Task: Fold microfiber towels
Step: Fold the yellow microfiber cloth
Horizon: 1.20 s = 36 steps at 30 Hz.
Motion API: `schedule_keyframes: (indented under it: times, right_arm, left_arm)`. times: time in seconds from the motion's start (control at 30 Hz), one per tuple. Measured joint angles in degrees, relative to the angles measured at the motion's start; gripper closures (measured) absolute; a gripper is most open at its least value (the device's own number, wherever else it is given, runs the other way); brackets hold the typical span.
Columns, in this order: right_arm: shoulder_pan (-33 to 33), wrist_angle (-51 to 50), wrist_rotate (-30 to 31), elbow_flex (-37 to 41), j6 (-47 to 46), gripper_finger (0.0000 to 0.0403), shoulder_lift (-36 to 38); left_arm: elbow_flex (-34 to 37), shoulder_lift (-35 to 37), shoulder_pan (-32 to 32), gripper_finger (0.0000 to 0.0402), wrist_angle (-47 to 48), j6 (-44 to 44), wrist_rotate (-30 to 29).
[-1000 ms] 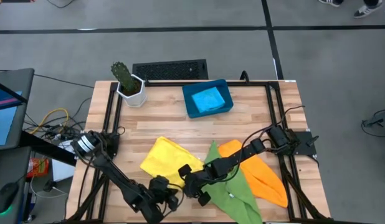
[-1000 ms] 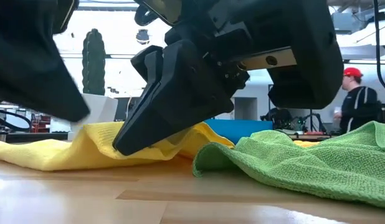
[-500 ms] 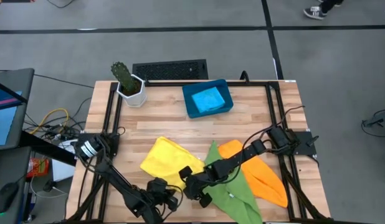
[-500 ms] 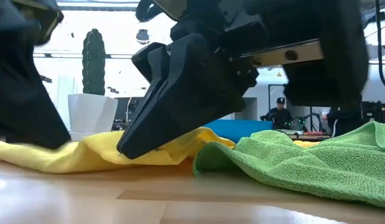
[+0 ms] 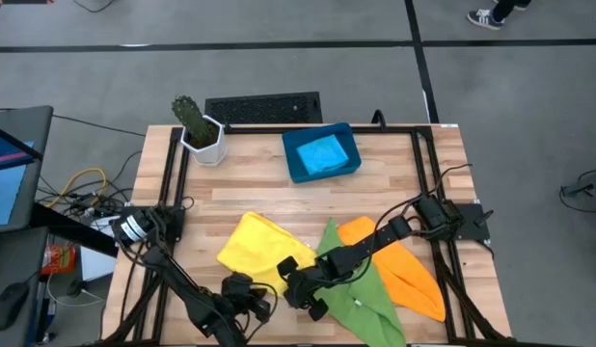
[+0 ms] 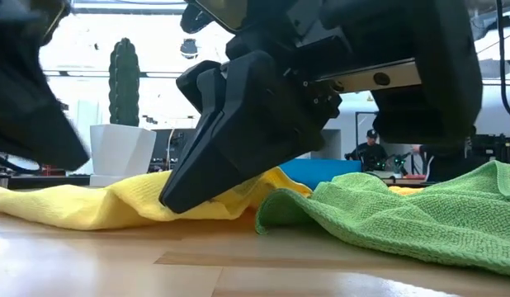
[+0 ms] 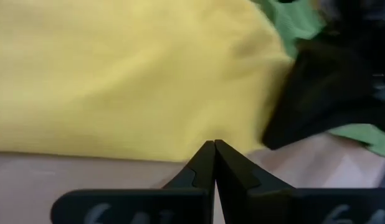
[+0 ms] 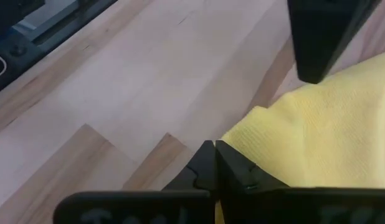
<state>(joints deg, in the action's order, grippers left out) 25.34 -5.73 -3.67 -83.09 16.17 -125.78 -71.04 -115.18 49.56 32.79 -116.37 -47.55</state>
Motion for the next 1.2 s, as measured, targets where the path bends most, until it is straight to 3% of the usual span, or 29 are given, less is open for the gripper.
schedule_keyframes:
  times: [0.17, 0.4, 0.57, 1.2]
  right_arm:
    - [0.0, 0.2, 0.0, 0.0, 0.3, 0.0383, 0.0]
    - [0.1, -0.3, -0.5, 0.0, 0.3, 0.0377, 0.0]
    - [-0.6, -0.3, -0.5, 0.0, 0.3, 0.0384, 0.0]
    - [-2.1, 5.4, -1.3, 0.0, 3.8, 0.0379, 2.0]
  left_arm:
    - [0.0, -2.3, -1.4, 0.0401, -1.5, -0.8, -1.9]
    - [0.1, -4.1, -3.1, 0.0402, -10.6, 5.6, -1.6]
    - [0.1, -4.1, -2.3, 0.0401, -10.0, 5.7, 1.7]
    - [0.1, -4.0, -2.3, 0.0401, -9.2, 7.8, 2.8]
